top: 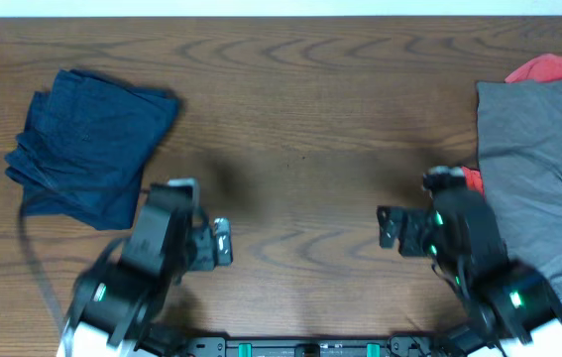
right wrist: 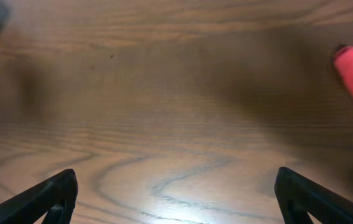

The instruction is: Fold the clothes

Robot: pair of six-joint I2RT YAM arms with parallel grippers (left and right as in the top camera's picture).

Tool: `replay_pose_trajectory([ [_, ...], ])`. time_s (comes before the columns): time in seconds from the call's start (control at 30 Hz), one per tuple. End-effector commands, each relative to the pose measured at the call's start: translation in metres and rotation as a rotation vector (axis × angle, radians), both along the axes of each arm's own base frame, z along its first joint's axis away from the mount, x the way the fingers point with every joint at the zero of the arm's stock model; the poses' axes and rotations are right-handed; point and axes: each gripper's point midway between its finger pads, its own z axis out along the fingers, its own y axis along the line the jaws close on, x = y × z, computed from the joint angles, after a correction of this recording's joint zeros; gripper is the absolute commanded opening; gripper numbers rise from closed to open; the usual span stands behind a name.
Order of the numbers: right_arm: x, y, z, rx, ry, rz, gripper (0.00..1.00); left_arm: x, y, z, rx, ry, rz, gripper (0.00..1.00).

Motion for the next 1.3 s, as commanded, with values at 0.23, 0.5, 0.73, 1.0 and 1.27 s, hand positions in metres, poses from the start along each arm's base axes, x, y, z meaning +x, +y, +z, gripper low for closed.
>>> replay_pose_trajectory([
  [0.23,-0.024,-0.024,-0.018,-0.039,-0.021,-0.068,0.99,-0.001,0.018,0.032,-0.016,-0.234,0.074,0.98],
  [0.5,-0.029,-0.026,-0.023,-0.053,0.005,-0.068,0.99,-0.001,0.018,0.031,-0.013,-0.228,0.074,0.98],
  [0.73,-0.029,-0.026,-0.023,-0.053,0.005,-0.067,0.99,-0.001,0.018,0.031,-0.013,-0.228,0.074,0.98],
  [1.0,-0.034,-0.038,-0.025,-0.077,0.012,-0.089,0.99,-0.001,0.018,0.031,-0.013,-0.228,0.074,0.98],
  [1.27,-0.014,-0.045,-0.005,-0.147,-0.257,0.05,0.99,-0.001,0.018,0.031,-0.013,-0.228,0.074,0.98],
])
